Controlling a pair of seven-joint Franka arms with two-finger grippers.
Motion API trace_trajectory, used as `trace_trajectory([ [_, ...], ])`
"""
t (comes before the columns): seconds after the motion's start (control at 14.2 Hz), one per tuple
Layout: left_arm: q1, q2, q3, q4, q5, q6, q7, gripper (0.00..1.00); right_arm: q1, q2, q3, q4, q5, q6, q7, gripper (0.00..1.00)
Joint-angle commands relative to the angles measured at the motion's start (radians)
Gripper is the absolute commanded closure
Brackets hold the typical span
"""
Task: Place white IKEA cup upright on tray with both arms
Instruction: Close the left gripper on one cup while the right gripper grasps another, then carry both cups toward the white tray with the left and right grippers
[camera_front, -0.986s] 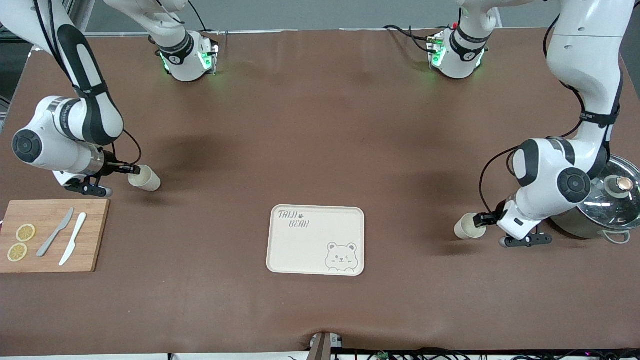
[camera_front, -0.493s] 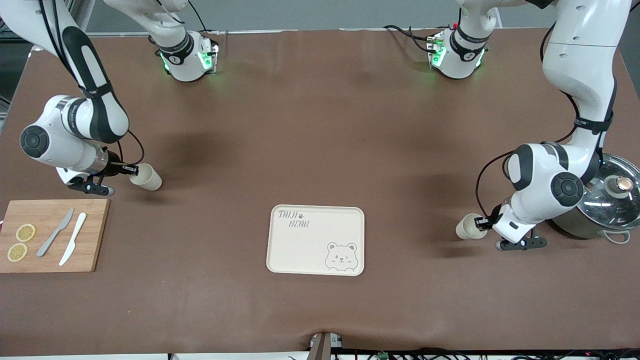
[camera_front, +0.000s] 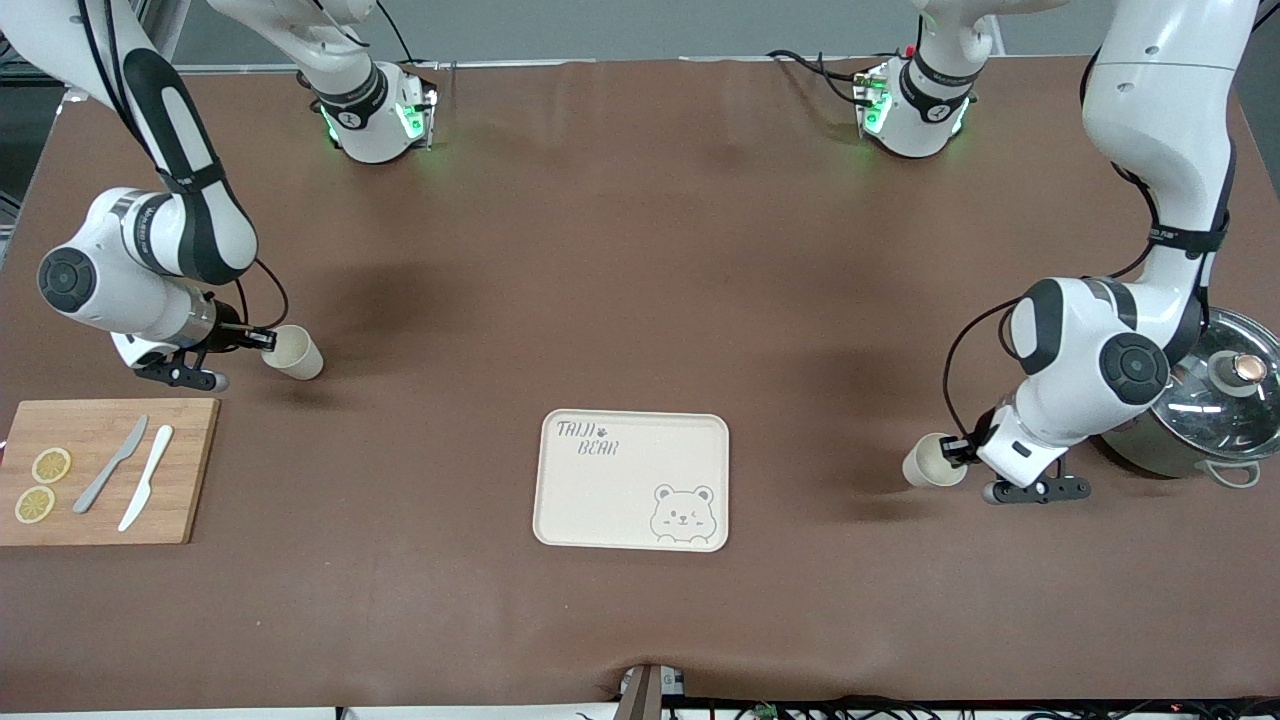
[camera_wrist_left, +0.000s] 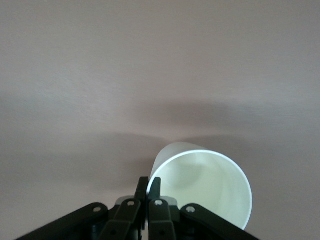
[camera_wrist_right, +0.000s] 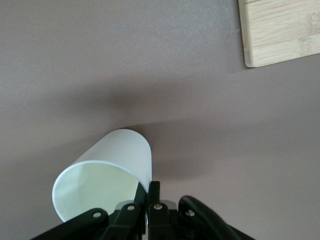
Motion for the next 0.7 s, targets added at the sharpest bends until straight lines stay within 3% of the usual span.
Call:
trace_trajectory([
  [0.0,-0.007,-0.029,-0.053,-0.01,-0.019,-0.024,-0.107,1.0,-0.018,-0.027,0.011,-0.006,0.004,-0.007,0.001,1.0],
  [0.28,-0.016,-0.022,-0.127,0.024,-0.02,-0.032,-0.292,1.0,-0.017,-0.027,0.011,0.153,0.004,-0.232,0.001,1.0],
  [0.63,-0.127,0.044,-0.13,0.151,-0.014,-0.067,-0.558,1.0,0.003,-0.017,0.013,0.362,0.006,-0.435,0.015,1.0],
])
